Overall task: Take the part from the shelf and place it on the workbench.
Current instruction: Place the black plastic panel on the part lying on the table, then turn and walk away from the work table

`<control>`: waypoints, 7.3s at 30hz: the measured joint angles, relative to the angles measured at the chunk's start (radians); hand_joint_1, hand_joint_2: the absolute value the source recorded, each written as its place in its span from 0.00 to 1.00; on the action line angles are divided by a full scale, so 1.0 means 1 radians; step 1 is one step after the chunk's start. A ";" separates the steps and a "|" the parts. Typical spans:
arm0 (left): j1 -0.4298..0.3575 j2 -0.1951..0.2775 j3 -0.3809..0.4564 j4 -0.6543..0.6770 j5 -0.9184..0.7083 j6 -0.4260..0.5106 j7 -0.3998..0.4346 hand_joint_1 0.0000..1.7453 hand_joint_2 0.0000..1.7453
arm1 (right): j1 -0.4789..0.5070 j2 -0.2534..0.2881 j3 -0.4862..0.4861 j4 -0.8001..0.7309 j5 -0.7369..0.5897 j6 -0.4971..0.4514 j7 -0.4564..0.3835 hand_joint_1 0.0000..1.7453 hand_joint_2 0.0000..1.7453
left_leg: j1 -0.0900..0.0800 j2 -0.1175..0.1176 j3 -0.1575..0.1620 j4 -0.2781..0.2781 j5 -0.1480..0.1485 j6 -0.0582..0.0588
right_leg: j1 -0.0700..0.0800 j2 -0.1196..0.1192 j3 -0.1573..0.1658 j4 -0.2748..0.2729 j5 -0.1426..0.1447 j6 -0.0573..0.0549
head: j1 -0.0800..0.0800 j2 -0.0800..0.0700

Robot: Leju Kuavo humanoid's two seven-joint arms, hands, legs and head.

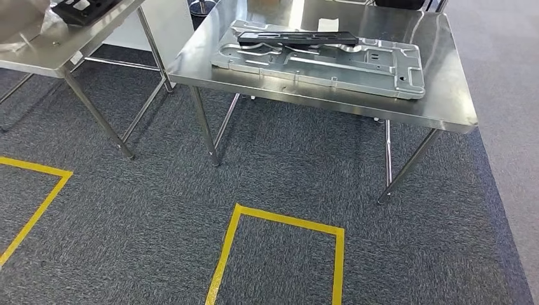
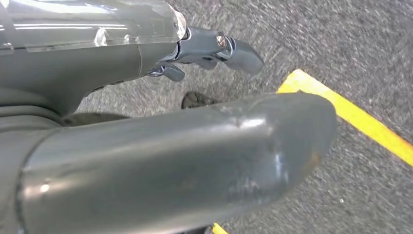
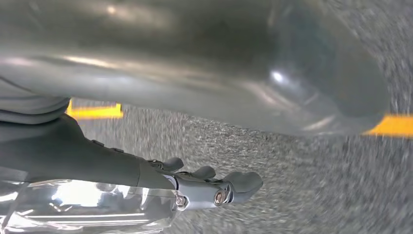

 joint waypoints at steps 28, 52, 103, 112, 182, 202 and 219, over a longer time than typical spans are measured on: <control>0.000 -0.002 0.000 0.000 -0.021 0.008 0.027 0.00 0.00 | 0.008 -0.023 0.088 0.051 0.135 0.129 0.112 0.00 0.00 | 0.003 0.004 -0.048 0.033 0.012 -0.023 | -0.006 -0.004 0.039 -0.008 -0.030 -0.009 | -0.008 0.000; 0.002 -0.002 -0.003 0.000 -0.038 0.012 0.033 0.00 0.00 | 0.004 -0.035 0.094 0.067 0.200 0.238 0.149 0.00 0.00 | 0.016 -0.054 -0.213 0.325 -0.096 -0.048 | -0.014 0.044 0.041 -0.020 -0.028 -0.036 | -0.011 0.000; -0.001 -0.001 0.000 0.000 -0.050 0.043 0.033 0.00 0.00 | 0.003 -0.058 0.104 0.073 0.269 0.232 0.139 0.00 0.00 | 0.007 -0.164 -0.076 0.038 0.043 -0.009 | -0.015 0.195 0.019 0.024 -0.037 -0.010 | 0.008 0.000; 0.000 -0.001 -0.011 0.000 -0.092 0.083 0.027 0.00 0.00 | -0.002 -0.064 0.110 0.074 0.298 0.201 0.094 0.00 0.00 | 0.015 -0.060 -0.216 0.303 -0.085 -0.054 | -0.006 0.078 0.048 -0.014 -0.040 -0.049 | 0.001 0.000; 0.031 0.040 -0.069 -0.001 -0.168 0.003 0.006 0.00 0.00 | -0.015 -0.063 0.119 0.091 0.324 0.232 0.158 0.00 0.00 | 0.014 0.008 -0.070 0.041 0.039 -0.033 | -0.001 -0.040 0.046 0.004 -0.041 -0.015 | 0.006 0.000; 0.028 0.043 -0.080 -0.001 -0.172 -0.016 0.018 0.00 0.00 | -0.007 -0.068 0.106 0.091 0.324 0.233 0.158 0.00 0.00 | 0.015 -0.078 -0.158 0.195 -0.043 -0.051 | -0.015 0.109 0.018 -0.012 -0.001 -0.041 | 0.005 0.000; 0.032 0.056 -0.080 -0.001 -0.170 -0.053 0.012 0.00 0.00 | -0.011 -0.069 0.081 0.091 0.301 0.205 0.151 0.00 0.00 | 0.008 -0.041 -0.072 0.031 0.054 0.003 | -0.015 0.096 -0.083 0.265 -0.168 0.010 | 0.015 0.000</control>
